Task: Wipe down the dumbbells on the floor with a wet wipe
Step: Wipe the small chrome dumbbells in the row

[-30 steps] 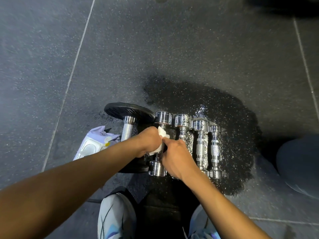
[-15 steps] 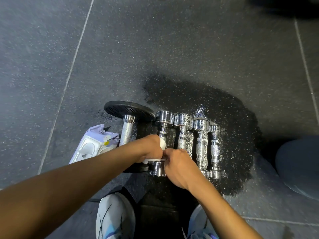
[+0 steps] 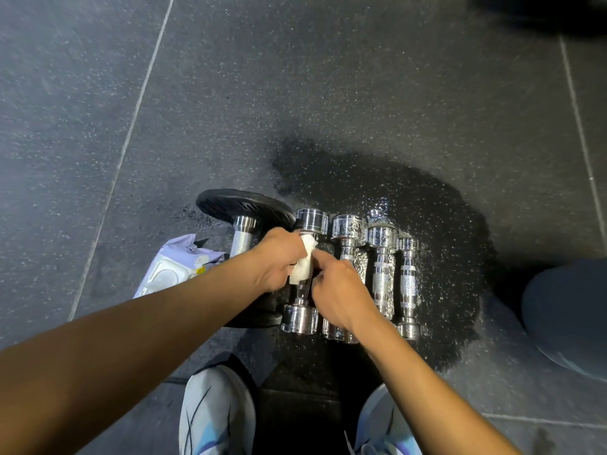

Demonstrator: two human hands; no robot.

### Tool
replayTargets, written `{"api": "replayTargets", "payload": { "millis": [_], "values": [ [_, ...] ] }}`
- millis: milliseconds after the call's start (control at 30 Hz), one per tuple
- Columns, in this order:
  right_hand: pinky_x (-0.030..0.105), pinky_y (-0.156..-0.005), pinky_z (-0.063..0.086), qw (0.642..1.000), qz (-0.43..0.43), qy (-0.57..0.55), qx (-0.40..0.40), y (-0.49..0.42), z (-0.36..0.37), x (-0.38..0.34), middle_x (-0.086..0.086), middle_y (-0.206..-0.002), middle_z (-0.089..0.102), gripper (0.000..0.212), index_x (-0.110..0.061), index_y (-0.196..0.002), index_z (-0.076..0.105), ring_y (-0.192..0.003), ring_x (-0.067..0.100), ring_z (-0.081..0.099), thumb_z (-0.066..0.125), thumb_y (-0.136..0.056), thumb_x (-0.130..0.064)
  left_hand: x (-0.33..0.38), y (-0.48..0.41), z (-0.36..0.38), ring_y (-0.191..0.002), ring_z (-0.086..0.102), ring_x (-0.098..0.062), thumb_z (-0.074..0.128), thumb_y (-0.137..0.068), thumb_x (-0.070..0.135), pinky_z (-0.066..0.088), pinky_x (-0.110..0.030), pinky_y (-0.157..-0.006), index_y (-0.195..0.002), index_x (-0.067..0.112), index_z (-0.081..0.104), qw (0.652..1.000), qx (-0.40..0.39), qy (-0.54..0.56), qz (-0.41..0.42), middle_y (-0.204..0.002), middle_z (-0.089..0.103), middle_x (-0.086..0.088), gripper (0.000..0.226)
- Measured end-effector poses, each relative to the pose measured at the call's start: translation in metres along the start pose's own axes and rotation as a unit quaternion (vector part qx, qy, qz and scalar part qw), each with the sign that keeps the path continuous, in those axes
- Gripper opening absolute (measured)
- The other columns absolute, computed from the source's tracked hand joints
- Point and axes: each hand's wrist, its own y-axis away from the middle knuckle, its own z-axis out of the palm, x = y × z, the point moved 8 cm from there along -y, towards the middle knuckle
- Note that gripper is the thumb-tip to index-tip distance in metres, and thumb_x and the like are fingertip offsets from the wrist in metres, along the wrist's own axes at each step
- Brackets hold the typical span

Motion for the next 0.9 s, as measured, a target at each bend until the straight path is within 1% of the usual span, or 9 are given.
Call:
{"api": "replayTargets", "payload": {
  "millis": [100, 167, 233, 300, 433, 567, 667, 800, 900],
  "values": [
    [0.031, -0.099, 0.045, 1.0, -0.007, 0.005, 0.012, -0.003, -0.007, -0.003, 0.013, -0.108, 0.061, 0.043, -0.009, -0.144, 0.046, -0.119, 0.028, 0.05, 0.04, -0.102, -0.003, -0.008, -0.001, 0.005, -0.084, 0.065, -0.029, 0.053, -0.091, -0.007, 0.056, -0.042, -0.08, -0.109, 0.001, 0.067, 1.0, -0.006, -0.006, 0.011, -0.097, 0.068, -0.019, 0.024],
    [0.028, -0.098, 0.041, 1.0, -0.009, 0.02, 0.019, -0.003, -0.008, -0.003, 0.011, -0.104, 0.064, 0.04, -0.01, -0.139, 0.05, -0.119, 0.027, 0.046, 0.041, -0.101, -0.002, -0.009, -0.002, 0.007, -0.093, 0.068, -0.03, 0.056, -0.094, 0.002, 0.058, -0.047, -0.087, -0.107, 0.006, 0.066, 0.998, -0.013, -0.052, 0.026, -0.105, 0.071, -0.019, 0.016],
    [0.032, -0.097, 0.046, 0.999, -0.011, 0.036, 0.022, 0.0, -0.005, -0.003, 0.005, -0.092, 0.06, 0.039, -0.011, -0.133, 0.054, -0.114, 0.028, 0.049, 0.042, -0.097, -0.001, -0.008, -0.002, 0.007, -0.103, 0.068, -0.03, 0.057, -0.098, 0.011, 0.057, -0.05, -0.094, -0.108, 0.008, 0.064, 0.993, -0.021, -0.11, 0.034, -0.109, 0.071, -0.015, 0.012],
    [0.035, -0.095, 0.05, 0.999, -0.01, 0.041, 0.013, 0.004, -0.001, -0.003, 0.005, -0.089, 0.059, 0.043, -0.012, -0.134, 0.054, -0.111, 0.028, 0.052, 0.042, -0.095, 0.0, -0.005, 0.001, 0.007, -0.104, 0.067, -0.028, 0.055, -0.101, 0.015, 0.057, -0.048, -0.094, -0.112, 0.008, 0.062, 0.982, -0.028, -0.18, 0.042, -0.109, 0.069, -0.012, 0.015],
    [0.036, -0.081, 0.055, 1.0, 0.003, 0.027, -0.002, 0.012, 0.003, 0.0, 0.017, -0.11, 0.063, 0.048, -0.014, -0.142, 0.053, -0.1, 0.031, 0.061, 0.041, -0.097, -0.002, 0.0, 0.01, 0.008, -0.095, 0.065, -0.024, 0.05, -0.101, 0.01, 0.057, -0.035, -0.082, -0.113, 0.007, 0.06, 0.942, -0.036, -0.327, 0.068, -0.105, 0.066, -0.012, 0.015],
    [0.035, -0.077, 0.055, 0.999, 0.009, 0.024, -0.02, 0.021, 0.009, 0.001, 0.019, -0.112, 0.067, 0.046, -0.011, -0.141, 0.055, -0.098, 0.032, 0.063, 0.041, -0.097, -0.003, -0.011, 0.016, 0.01, -0.084, 0.062, -0.024, 0.054, -0.098, 0.01, 0.049, -0.036, -0.069, -0.094, 0.007, 0.063, 0.912, -0.085, -0.398, 0.05, -0.106, 0.07, -0.02, 0.01],
    [0.04, -0.086, 0.056, 0.999, 0.018, 0.03, -0.029, 0.027, 0.013, 0.001, 0.02, -0.116, 0.067, 0.041, -0.012, -0.137, 0.057, -0.104, 0.032, 0.062, 0.042, -0.099, -0.005, -0.013, 0.02, 0.012, -0.083, 0.059, -0.025, 0.059, -0.096, 0.011, 0.046, -0.034, -0.068, -0.102, 0.001, 0.066, 0.872, -0.11, -0.474, 0.054, -0.102, 0.07, -0.016, 0.014],
    [0.041, -0.083, 0.057, 0.997, 0.015, 0.058, -0.049, 0.034, 0.022, 0.0, 0.017, -0.107, 0.069, 0.039, -0.014, -0.134, 0.06, -0.101, 0.032, 0.063, 0.043, -0.1, -0.005, -0.01, 0.028, 0.014, -0.076, 0.056, -0.022, 0.064, -0.095, 0.015, 0.043, -0.029, -0.06, -0.106, 0.002, 0.066, 0.802, -0.109, -0.582, 0.077, -0.093, 0.063, -0.01, 0.018],
    [0.039, -0.08, 0.059, 0.997, 0.025, 0.057, -0.051, 0.033, 0.022, 0.005, 0.015, -0.11, 0.069, 0.038, -0.019, -0.129, 0.063, -0.094, 0.03, 0.067, 0.043, -0.1, -0.007, -0.008, 0.028, 0.007, -0.081, 0.058, -0.023, 0.072, -0.091, 0.026, 0.045, -0.03, -0.066, -0.111, 0.005, 0.063, 0.795, -0.094, -0.594, 0.077, -0.094, 0.06, -0.007, 0.031]
  ]
}}
